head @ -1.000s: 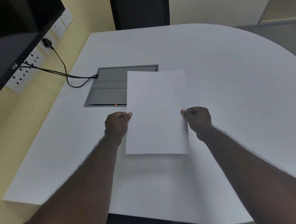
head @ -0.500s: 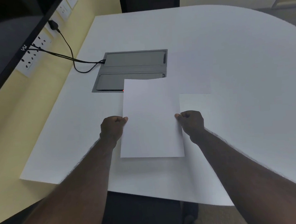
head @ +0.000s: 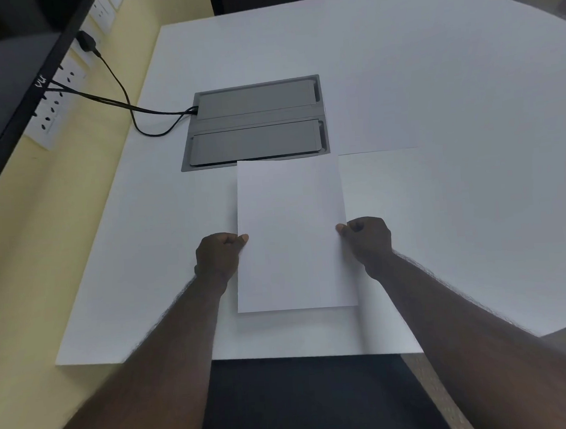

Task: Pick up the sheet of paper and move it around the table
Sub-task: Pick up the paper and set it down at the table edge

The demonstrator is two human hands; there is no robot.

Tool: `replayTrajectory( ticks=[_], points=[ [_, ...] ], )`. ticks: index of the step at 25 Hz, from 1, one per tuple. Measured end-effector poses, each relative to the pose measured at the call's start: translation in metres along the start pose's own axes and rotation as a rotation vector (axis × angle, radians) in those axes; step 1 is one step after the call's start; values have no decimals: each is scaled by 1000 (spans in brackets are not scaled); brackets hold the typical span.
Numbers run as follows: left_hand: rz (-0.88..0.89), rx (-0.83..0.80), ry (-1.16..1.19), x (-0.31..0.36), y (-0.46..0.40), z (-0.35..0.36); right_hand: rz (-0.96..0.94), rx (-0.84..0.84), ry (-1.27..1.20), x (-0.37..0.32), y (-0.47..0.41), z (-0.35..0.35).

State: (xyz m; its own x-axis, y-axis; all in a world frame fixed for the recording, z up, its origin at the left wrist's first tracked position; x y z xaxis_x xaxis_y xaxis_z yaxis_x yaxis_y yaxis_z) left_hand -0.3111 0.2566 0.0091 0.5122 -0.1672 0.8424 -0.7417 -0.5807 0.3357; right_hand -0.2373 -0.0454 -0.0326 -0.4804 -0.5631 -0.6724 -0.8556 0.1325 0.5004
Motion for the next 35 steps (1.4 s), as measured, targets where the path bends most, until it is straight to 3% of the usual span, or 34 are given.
replayTrajectory(
  ticks=[11, 22, 35],
  points=[
    [-49, -23, -92, -48, -38, 4, 62, 95, 125, 15, -6, 37],
    [-24, 66, -132, -60, -47, 3, 85, 134, 241, 8, -12, 43],
    [-16, 71, -105, -60, -49, 0, 79, 108, 121, 12, -13, 38]
  ],
)
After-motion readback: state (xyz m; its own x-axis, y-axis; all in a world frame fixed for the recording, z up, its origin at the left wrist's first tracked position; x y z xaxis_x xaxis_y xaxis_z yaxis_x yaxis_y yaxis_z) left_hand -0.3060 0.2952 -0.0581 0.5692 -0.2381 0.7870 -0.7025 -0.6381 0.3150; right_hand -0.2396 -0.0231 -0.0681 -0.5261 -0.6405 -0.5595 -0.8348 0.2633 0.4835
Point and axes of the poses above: each hand's wrist, its own y-axis away from the middle knuckle, its own z-axis out of the palm, x = y × z, the point moved 7 cm from there along -y, towards the middle knuckle, and after that the axes turned 15 degrees about y, right-handed, at the moved point
